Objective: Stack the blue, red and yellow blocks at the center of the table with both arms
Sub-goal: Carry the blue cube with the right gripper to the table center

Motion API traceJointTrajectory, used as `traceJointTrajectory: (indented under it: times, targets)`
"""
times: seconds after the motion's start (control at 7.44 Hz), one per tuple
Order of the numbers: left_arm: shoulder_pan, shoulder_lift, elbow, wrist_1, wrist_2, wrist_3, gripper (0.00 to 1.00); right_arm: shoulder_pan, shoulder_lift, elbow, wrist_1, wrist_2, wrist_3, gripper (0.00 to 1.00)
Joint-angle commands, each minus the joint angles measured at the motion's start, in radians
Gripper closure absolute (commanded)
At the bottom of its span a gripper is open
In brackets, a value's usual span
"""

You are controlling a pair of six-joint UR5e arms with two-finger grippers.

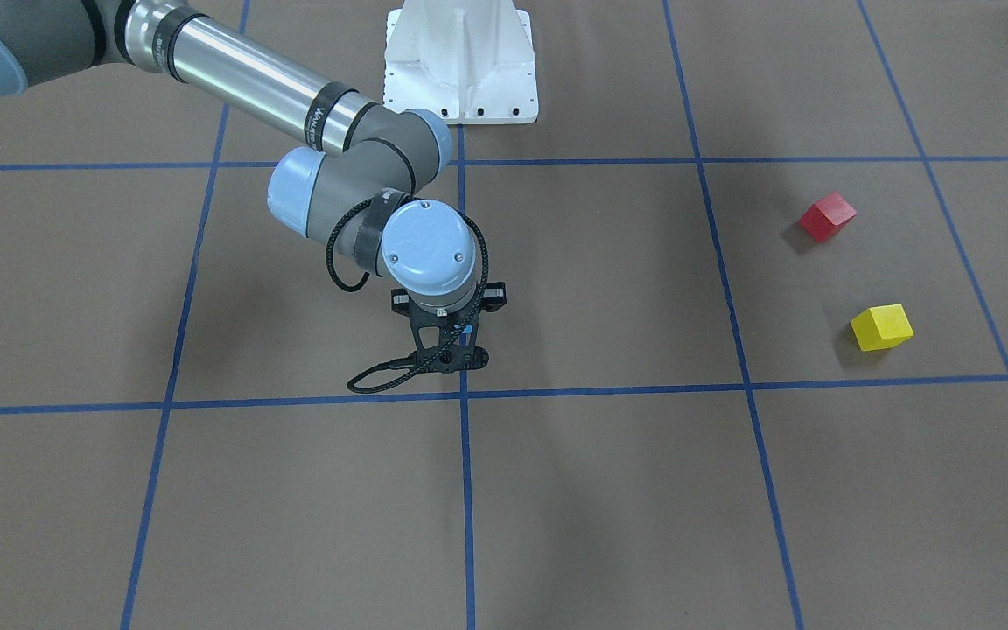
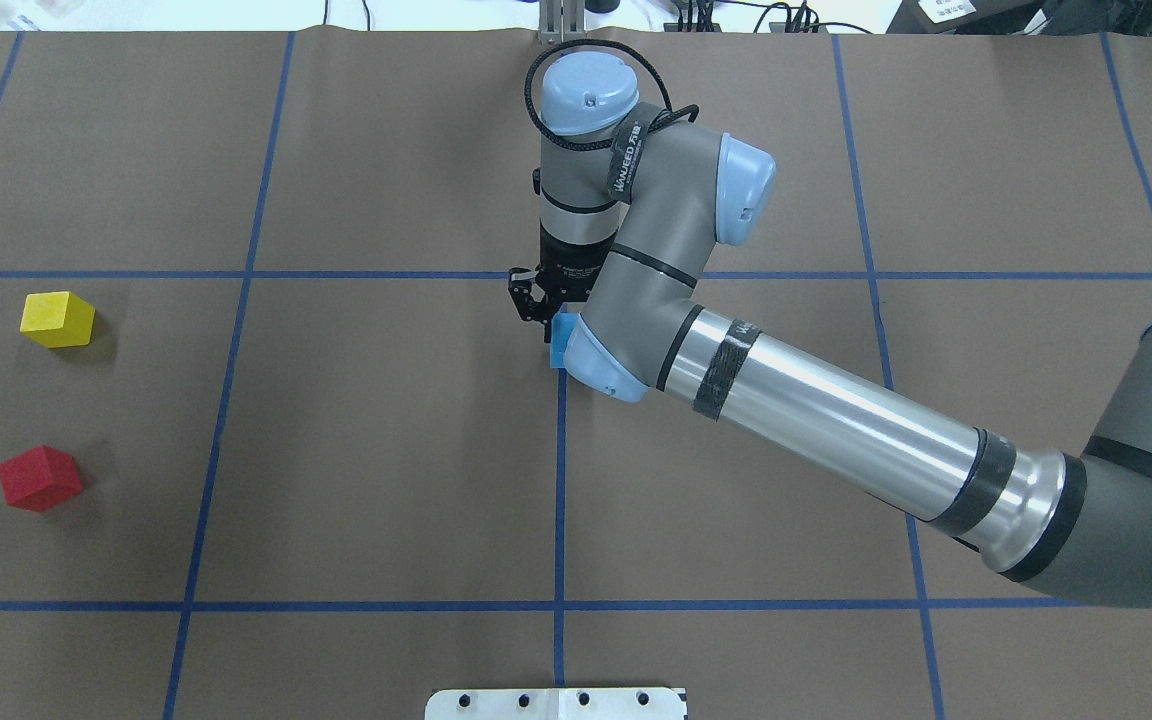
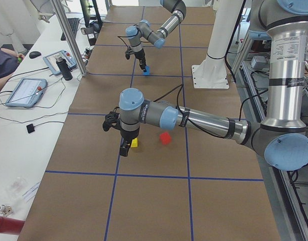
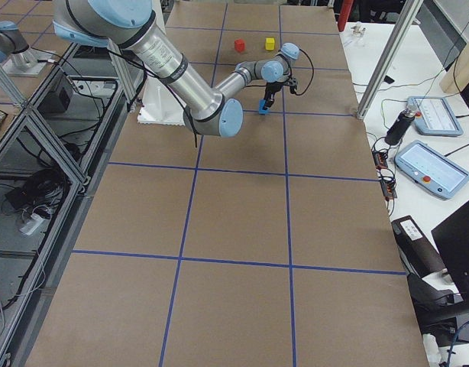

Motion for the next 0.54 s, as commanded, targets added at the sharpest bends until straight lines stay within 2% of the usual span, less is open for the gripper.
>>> traceJointTrajectory:
  times: [0.0, 0.13, 0.27, 0.4]
  targets:
    - [0.000, 0.000, 0.002, 0.000, 0.000, 0.002, 0.00, -0.014, 0.012, -0.016, 0.030, -0.006, 0.044, 1.00]
    - [0.000, 0.000, 0.002, 0.000, 0.000, 0.000, 0.00, -0.015, 0.014, -0.016, 0.032, -0.012, 0.042, 0.39]
    - [0.000, 0.000, 0.002, 0.000, 0.000, 0.000, 0.00, -0.017, 0.014, -0.016, 0.032, -0.032, 0.041, 0.03]
    - [0.000, 0.000, 0.005, 0.000, 0.000, 0.000, 0.00, -0.017, 0.014, -0.009, 0.030, -0.032, 0.035, 0.02]
